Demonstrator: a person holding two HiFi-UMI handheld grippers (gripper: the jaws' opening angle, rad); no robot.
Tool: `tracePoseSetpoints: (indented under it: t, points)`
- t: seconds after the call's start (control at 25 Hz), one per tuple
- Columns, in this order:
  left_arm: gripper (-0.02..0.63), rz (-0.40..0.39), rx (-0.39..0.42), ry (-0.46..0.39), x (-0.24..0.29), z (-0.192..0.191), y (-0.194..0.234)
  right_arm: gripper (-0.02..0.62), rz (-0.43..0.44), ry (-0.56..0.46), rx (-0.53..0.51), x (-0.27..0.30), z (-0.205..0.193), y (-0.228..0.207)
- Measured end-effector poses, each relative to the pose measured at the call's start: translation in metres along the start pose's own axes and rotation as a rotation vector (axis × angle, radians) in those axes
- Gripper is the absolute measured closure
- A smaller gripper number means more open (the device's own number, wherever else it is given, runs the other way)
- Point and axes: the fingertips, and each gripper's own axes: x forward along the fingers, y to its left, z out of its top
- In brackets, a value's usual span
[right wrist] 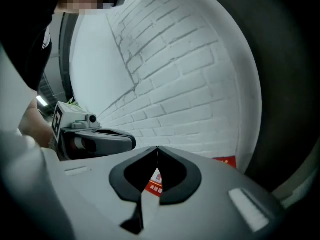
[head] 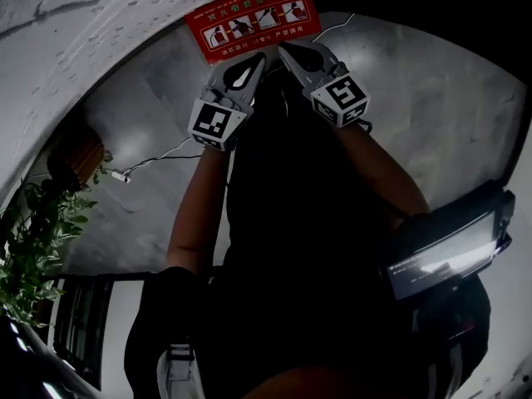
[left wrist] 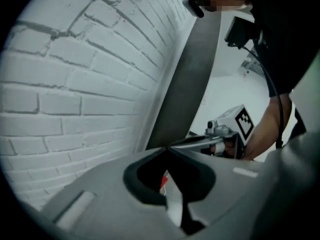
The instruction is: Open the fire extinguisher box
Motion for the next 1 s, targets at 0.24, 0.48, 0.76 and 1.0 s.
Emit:
tracePoseSetpoints:
  t: [0.24,0.48,0.76,1.0]
  points:
    - [0.606,0.043,-0.012,0.089,0.032,-0.064,0.028,0.586,-0.061,0.042,0.144,0.024,-0.074,-0.036]
    - [0.606,0.057,-0.003,0.182,0.041,-0.114,0.047,0.586,-0.157,0.063,0.291,0.038,-0.121,-0.067]
    - [0.606,0.053,0.008,0.247,0.058,-0.150,0.052,0.586,-0.237,0.111,0.433,0.036,-0.172,-0.090]
    - [0.606,0.031,0.018,0.254,0.065,-0.154,0.041,0.521,-0.219,0.082,0.668,0.041,-0.198,-0.100]
